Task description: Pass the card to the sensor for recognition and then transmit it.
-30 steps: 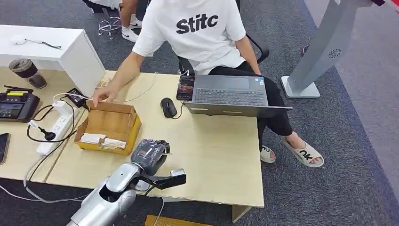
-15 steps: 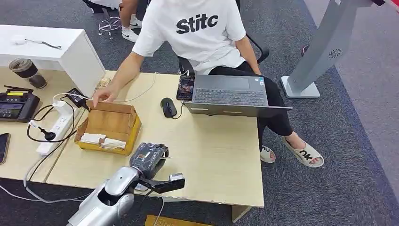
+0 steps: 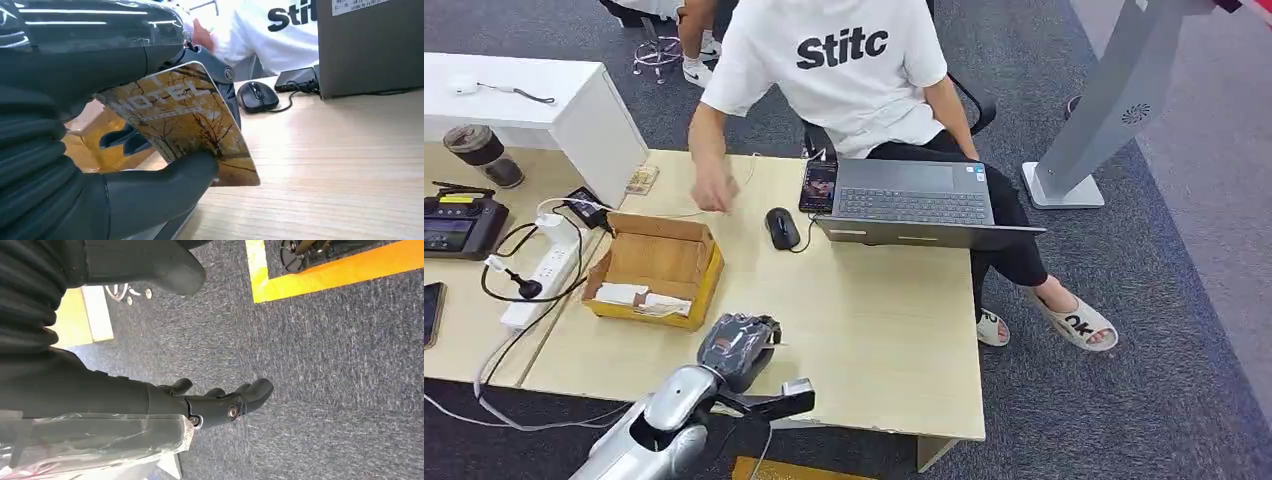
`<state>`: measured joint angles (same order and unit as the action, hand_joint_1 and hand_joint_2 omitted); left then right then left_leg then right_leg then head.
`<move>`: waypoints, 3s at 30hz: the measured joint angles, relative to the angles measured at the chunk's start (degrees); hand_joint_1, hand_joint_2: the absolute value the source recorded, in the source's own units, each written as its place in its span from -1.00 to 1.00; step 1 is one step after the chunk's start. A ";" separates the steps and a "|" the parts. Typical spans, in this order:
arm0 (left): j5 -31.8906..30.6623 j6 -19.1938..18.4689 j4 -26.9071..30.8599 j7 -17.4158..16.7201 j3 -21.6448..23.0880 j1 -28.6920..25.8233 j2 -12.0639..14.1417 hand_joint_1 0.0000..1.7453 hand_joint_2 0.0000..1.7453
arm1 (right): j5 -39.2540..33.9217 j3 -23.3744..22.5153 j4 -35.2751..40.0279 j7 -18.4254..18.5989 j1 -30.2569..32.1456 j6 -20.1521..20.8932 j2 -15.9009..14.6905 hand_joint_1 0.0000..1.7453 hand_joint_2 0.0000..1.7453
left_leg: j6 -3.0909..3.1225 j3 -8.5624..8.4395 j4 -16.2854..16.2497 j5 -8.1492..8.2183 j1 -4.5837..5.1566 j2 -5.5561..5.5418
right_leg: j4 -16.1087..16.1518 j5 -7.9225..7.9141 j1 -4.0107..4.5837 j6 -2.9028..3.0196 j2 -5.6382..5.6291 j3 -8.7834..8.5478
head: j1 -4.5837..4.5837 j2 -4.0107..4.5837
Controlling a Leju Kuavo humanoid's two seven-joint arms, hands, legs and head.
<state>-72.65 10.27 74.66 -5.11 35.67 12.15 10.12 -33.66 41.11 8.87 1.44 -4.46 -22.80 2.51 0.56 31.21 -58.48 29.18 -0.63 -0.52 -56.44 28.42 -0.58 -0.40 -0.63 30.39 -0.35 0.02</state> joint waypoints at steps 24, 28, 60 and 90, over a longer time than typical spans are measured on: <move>-3.39 0.96 1.84 -0.98 -1.75 -1.27 1.51 1.00 1.00 | 0.00 0.18 0.00 0.15 0.04 -0.07 0.02 -1.00 1.00 | 0.00 0.01 0.00 0.00 0.00 0.00 | 0.00 0.00 0.00 0.00 0.00 0.00 | -0.02 0.00; -3.37 0.92 1.75 -1.66 -2.49 -1.26 1.55 1.00 1.00 | 0.07 0.28 0.00 0.17 0.04 -0.04 0.02 -1.00 1.00 | 0.00 0.01 0.00 0.00 0.00 0.00 | 0.00 0.00 0.00 0.00 0.00 0.00 | 0.00 0.00; 0.22 4.50 -10.03 4.68 -6.69 1.77 -1.99 1.00 1.00 | 1.95 3.87 0.00 1.20 -0.24 0.20 0.02 -1.00 1.00 | 0.00 -0.17 0.00 -0.01 0.01 -0.07 | 0.00 0.00 -0.01 0.00 0.10 -0.22 | -0.02 0.00; -6.56 12.59 2.23 1.55 -17.33 7.76 9.18 1.00 1.00 | 4.02 7.63 0.00 2.36 -0.64 0.02 0.02 -1.00 1.00 | -0.08 -0.02 0.00 -0.08 -0.02 -0.05 | -0.10 0.00 0.02 0.01 0.06 -0.03 | -0.02 0.00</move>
<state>-79.21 22.86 76.89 -3.56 18.34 19.92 19.30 -29.64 48.74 8.87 3.80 -5.10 -22.77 2.54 0.48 31.19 -58.48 29.10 -0.65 -0.57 -56.54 28.41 -0.56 -0.39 -0.57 30.36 -0.37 0.02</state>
